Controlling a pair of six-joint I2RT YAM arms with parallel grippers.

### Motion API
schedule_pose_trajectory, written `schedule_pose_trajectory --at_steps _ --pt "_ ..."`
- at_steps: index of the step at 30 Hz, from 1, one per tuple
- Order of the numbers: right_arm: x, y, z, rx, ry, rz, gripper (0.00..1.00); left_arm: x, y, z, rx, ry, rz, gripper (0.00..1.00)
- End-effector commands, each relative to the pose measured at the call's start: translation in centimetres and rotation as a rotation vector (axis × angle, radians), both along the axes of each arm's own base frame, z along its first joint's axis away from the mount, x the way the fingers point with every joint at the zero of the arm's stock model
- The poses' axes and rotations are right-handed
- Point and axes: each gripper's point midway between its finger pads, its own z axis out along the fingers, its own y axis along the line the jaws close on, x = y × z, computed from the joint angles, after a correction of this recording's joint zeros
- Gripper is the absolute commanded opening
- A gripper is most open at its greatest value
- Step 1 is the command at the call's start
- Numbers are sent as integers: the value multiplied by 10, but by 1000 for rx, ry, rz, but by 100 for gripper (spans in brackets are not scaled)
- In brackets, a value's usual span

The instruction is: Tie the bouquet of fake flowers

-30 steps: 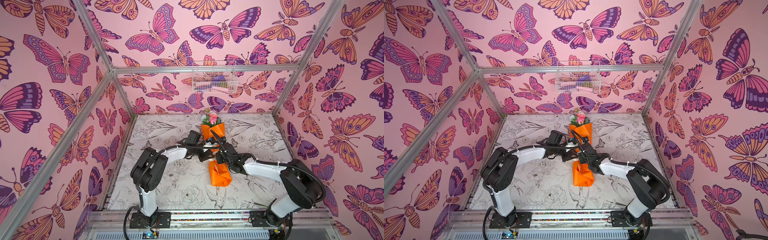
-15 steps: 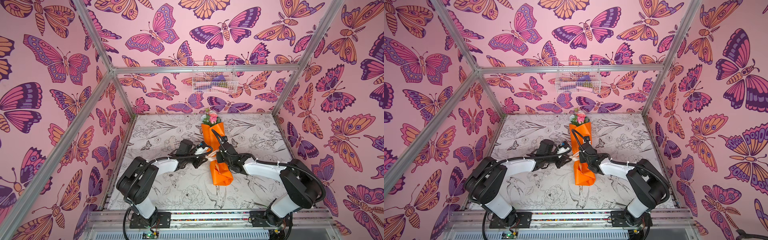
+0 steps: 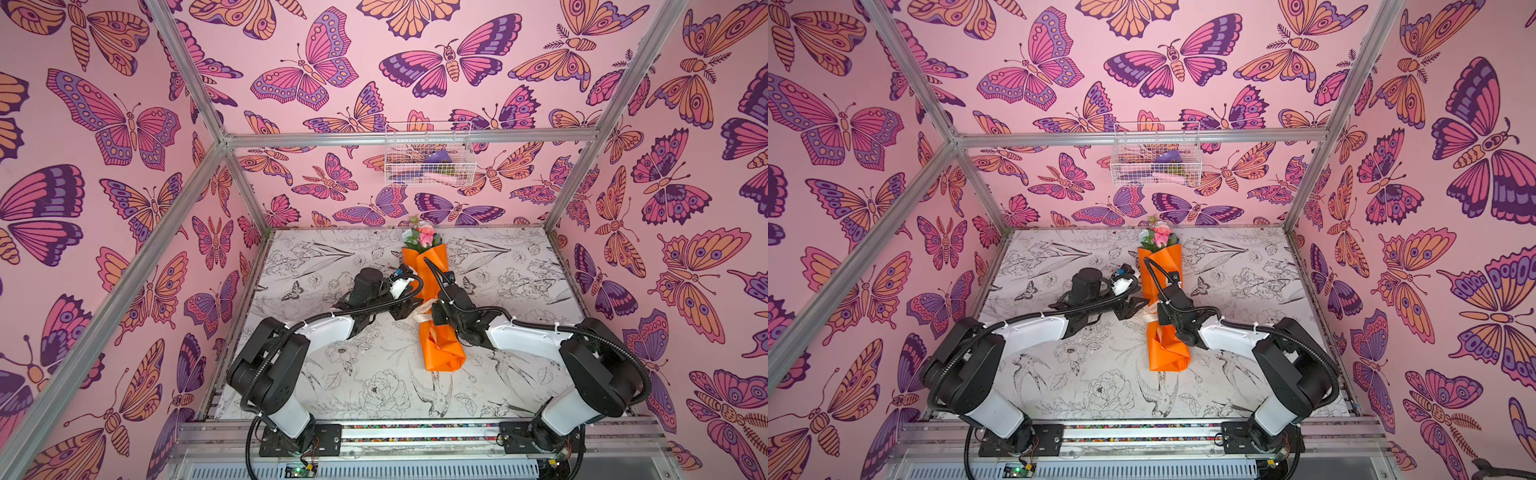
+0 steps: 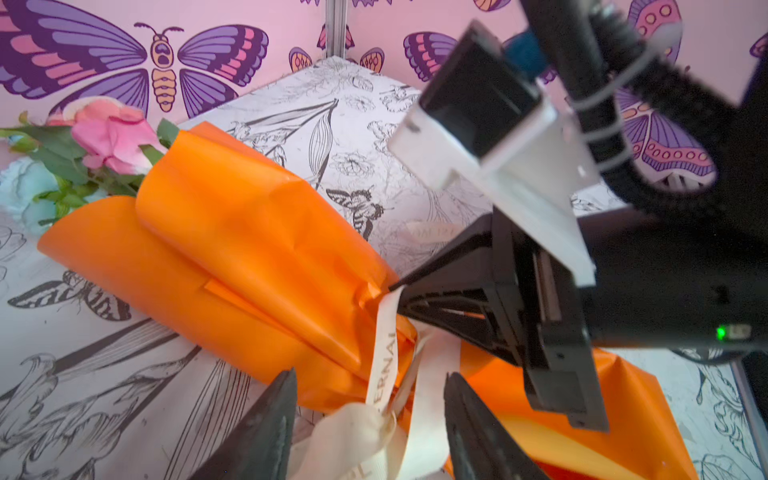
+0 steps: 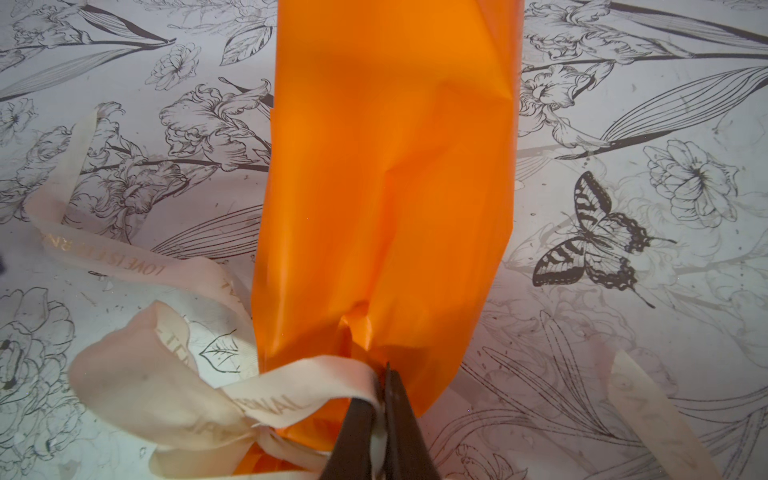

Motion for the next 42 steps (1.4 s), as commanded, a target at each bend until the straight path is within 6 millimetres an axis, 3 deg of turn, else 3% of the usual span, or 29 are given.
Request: schedule_pose_trajectory --at_steps 1,7,15,19,31,33,36,39,40,42 --pt "3 6 8 41 -20 -2 10 3 -13 -3 -38 10 -80 56" --pt "4 6 7 54 -11 0 10 9 -24 -22 -10 37 -136 53" --pt "4 6 7 71 -7 2 10 11 -22 -50 91 72 -148 53" --pt "4 6 5 72 -4 1 10 7 -22 -55 99 80 -172 42" --pt "3 7 5 78 0 9 10 0 -21 -73 136 162 -201 40" --pt "4 8 6 81 1 13 10 -1 -22 -77 137 179 -204 34" --pt "2 10 6 86 11 27 11 0 -23 -77 132 189 -204 15" --pt "-3 10 6 89 32 42 15 1 -24 -73 128 183 -200 3" --pt "-5 10 19 113 20 52 19 2 -24 -71 127 179 -197 0" --pt "-12 6 25 126 32 64 24 2 -23 -67 126 171 -193 0"
